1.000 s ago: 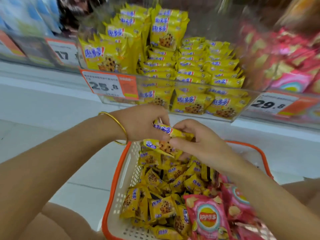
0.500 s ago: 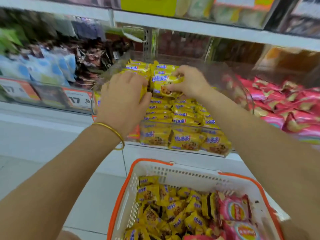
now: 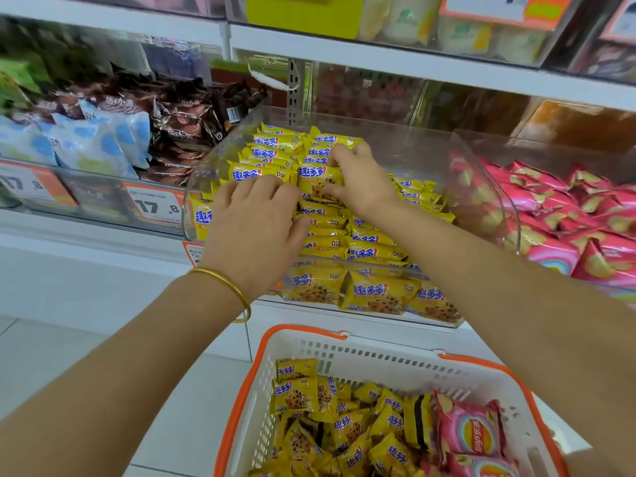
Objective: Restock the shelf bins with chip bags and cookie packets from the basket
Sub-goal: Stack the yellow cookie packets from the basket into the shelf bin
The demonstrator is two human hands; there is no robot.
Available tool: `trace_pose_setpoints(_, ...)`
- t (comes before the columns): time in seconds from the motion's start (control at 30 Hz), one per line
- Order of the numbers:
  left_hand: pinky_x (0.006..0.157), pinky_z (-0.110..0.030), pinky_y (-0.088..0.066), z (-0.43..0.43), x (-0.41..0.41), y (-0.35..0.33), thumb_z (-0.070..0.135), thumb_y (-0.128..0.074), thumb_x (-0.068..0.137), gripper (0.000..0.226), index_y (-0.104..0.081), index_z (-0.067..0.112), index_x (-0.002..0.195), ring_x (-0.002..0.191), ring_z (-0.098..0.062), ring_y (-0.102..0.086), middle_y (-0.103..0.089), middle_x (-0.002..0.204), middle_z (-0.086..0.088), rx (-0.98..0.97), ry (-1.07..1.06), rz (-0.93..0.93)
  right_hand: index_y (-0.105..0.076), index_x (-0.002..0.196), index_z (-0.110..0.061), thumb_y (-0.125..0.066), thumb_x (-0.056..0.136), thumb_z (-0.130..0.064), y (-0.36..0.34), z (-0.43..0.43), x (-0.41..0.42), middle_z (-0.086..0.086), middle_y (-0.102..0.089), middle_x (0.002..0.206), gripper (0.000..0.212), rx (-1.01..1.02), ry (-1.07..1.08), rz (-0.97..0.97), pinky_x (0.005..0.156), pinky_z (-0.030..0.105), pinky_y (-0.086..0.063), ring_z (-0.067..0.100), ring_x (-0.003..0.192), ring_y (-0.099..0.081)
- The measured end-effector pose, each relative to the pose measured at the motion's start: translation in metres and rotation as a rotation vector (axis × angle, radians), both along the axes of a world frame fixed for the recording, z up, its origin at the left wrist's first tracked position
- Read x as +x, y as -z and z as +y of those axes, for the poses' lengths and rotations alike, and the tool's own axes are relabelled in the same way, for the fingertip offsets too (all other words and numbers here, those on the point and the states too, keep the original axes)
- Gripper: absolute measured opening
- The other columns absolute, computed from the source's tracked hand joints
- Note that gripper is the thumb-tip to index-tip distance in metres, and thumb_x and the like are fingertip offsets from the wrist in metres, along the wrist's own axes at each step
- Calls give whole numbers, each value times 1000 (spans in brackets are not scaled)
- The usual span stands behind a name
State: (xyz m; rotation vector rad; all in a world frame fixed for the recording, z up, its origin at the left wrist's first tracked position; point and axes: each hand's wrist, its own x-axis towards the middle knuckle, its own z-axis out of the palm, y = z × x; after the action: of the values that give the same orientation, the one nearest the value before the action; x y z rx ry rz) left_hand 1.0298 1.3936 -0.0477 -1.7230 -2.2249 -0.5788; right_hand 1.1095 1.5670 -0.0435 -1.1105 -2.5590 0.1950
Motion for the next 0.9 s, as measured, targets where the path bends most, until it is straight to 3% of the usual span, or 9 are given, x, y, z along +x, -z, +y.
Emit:
trace_pose_setpoints(0.13,89,-43,-35,-12,4,-5,32,-42,86,34,-64,12,100,103,-32,-51,-61,112,-7,187,86,36,-44,128,-17,-64,88,-27,-22,-18,18,10,-38,128,45,99,45,-21,78,38,-47,32,99,-56)
trace_pose_setpoints(0.2,82,-40,-38,-26,11,-10,24,-48,88,24,-65,10,98,95,-30,-51,-62,106,-6,275,184,55,-50,122,-20,-64,88,-24,-36,-42,42,5,-45,119,37,99,4,148,77,34,-47,24,92,-58)
trace_pose_setpoints(0.3,79,-37,-40,-49,24,-9,18,-48,88,22,-65,6,97,89,-30,-54,-64,97,-9,203,380,16,-58,100,-22,-65,85,-16,-39,-99,93,-3,-57,85,18,-166,-178,509,58,31,-52,16,67,-64)
trace_pose_setpoints(0.37,76,-39,-43,-62,28,9,24,-43,88,28,-65,9,97,89,-29,-54,-64,94,-7,15,429,-2,-56,87,-22,-63,86,-9,-6,-130,114,-1,-56,74,14,-459,-210,569,43,30,-50,18,53,-65)
trace_pose_setpoints(0.47,67,-43,-53,-78,26,46,39,-33,84,42,-66,18,97,93,-27,-56,-65,95,-2,-317,422,9,-57,89,-19,-60,90,-11,97,-150,112,1,-59,75,9,-750,-96,227,56,37,-55,22,63,-66)
trace_pose_setpoints(0.57,72,-42,-53,-86,27,66,44,-29,90,44,-65,23,105,100,-22,-54,-62,103,2,-522,380,22,-55,114,-13,-57,92,-18,214,-155,98,3,-60,108,23,-766,-37,-206,85,31,-49,22,104,-60)
trace_pose_setpoints(0.67,86,-34,-47,-82,26,74,41,-34,97,33,-51,33,124,115,-12,-43,-52,122,9,-678,310,89,-33,141,-13,-60,91,-19,284,-155,86,14,-40,141,56,-743,49,-222,102,39,-42,29,127,-44)
trace_pose_setpoints(0.77,89,-34,-46,-76,23,76,41,-34,97,33,-49,33,125,116,-13,-43,-51,124,8,-692,283,73,-13,151,-13,-62,90,-19,312,-146,65,17,-29,150,78,-792,220,-155,108,44,-37,34,135,-36)
trace_pose_setpoints(0.9,90,-36,-46,-65,18,78,38,-34,98,33,-49,28,125,116,-15,-43,-51,124,5,-716,246,69,-24,145,-6,-60,93,-20,326,-138,39,12,-47,137,65,-937,518,-69,95,41,-49,29,120,-51)
